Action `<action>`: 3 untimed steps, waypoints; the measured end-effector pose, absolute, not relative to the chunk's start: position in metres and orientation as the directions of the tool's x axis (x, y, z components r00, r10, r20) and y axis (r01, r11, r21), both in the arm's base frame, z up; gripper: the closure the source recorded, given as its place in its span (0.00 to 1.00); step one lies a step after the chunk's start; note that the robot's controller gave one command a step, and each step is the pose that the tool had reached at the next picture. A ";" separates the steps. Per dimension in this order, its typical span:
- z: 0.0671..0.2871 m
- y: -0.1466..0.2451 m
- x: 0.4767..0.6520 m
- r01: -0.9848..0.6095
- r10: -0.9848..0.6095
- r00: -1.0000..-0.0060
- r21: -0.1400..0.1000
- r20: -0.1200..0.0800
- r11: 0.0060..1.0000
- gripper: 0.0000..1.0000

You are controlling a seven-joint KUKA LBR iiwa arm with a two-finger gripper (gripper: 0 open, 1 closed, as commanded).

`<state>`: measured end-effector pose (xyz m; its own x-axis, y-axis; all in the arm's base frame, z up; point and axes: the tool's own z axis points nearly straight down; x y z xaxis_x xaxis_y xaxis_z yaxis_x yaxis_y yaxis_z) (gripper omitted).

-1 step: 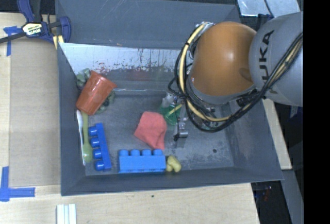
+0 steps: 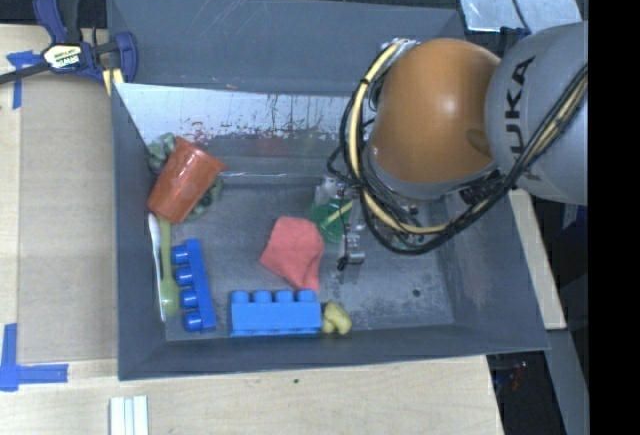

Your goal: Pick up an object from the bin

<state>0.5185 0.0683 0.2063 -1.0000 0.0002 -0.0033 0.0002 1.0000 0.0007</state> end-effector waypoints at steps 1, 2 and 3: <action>0.166 0.068 0.538 0.085 0.085 -0.996 0.002 -0.008 0.996 0.00; 0.127 0.074 0.566 0.046 0.046 -0.999 0.002 -0.012 0.999 0.00; 0.072 0.067 0.530 0.006 0.006 -1.000 0.002 -0.013 1.000 1.00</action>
Offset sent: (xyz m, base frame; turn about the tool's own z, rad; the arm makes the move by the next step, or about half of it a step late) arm 0.0484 0.0074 -0.0813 0.0474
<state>0.5300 0.0670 0.0721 -0.9999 0.0060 -0.0130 0.0060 1.0000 0.0020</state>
